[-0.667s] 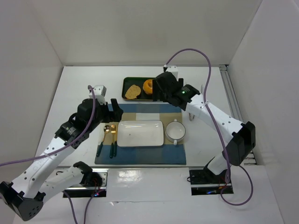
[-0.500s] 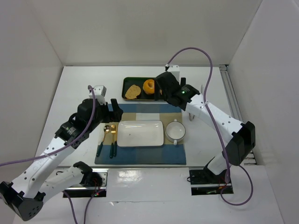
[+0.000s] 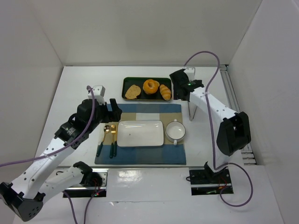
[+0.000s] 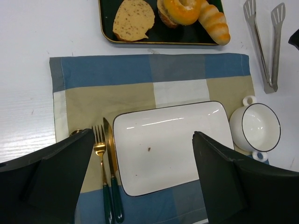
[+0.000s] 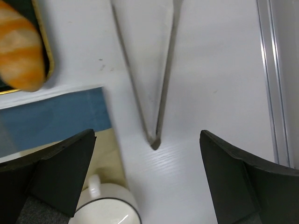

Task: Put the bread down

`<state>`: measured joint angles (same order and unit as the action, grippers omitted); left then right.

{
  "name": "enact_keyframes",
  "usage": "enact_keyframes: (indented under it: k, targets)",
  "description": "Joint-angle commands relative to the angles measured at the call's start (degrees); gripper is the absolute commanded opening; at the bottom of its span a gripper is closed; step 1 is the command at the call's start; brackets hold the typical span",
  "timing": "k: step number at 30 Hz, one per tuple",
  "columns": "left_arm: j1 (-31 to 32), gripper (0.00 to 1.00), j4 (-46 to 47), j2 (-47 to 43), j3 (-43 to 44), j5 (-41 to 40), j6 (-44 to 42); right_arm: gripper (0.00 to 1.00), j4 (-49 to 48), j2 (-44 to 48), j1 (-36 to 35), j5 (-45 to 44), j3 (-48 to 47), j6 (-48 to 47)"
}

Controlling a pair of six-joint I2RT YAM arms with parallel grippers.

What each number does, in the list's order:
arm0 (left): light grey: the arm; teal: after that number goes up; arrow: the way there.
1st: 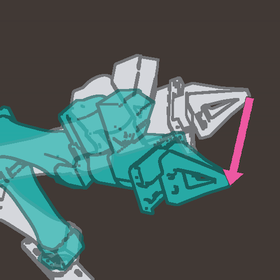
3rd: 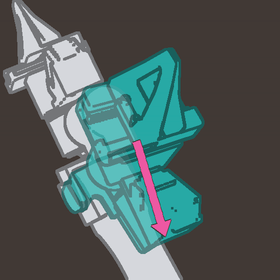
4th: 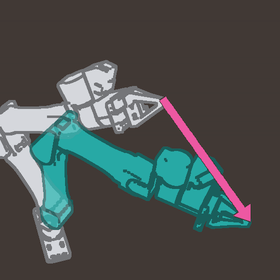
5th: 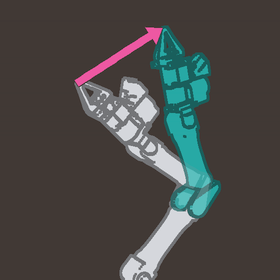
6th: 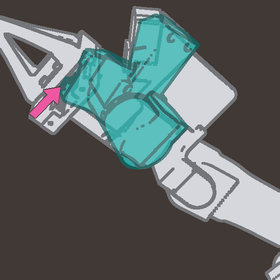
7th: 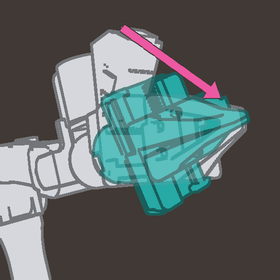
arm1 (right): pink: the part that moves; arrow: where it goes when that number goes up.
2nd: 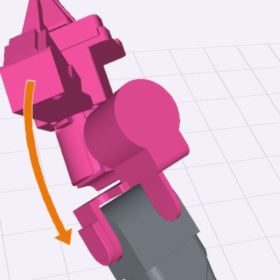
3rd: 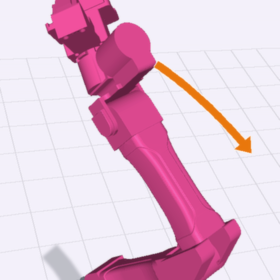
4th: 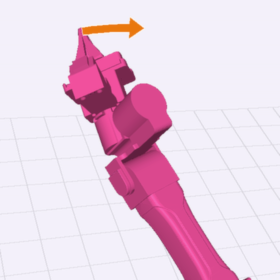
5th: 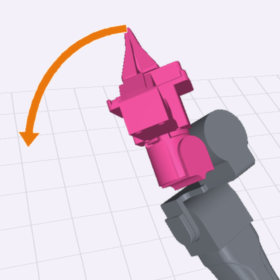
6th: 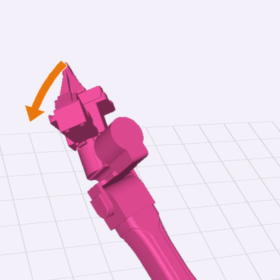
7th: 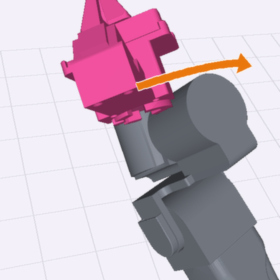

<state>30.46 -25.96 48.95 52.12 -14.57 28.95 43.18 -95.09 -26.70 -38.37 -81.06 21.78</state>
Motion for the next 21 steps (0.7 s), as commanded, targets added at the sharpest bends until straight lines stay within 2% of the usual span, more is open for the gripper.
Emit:
enact_keyframes:
  k: [1,7,15,21]
  targets:
    - [-0.3,1.00,3.0,-2.4,-1.1,-1.1,1.4,1.00,-4.8,3.6,4.1,4.5,2.7,-1.9]
    - [-0.3,1.00,4.2,-4.3,-4.2,-1.6,1.4,1.00,-4.4,0.3,10.4,6.4,2.1,-3.0]
    - [-0.3,1.00,4.7,-5.4,-6.7,-1.6,1.4,1.00,-9.6,-2.9,18.8,20.1,5.3,-4.7]
    - [-0.3,1.00,4.7,-7.1,-8.3,-1.1,1.4,0.99,-11.6,-6.0,22.5,28.2,6.0,-6.0]
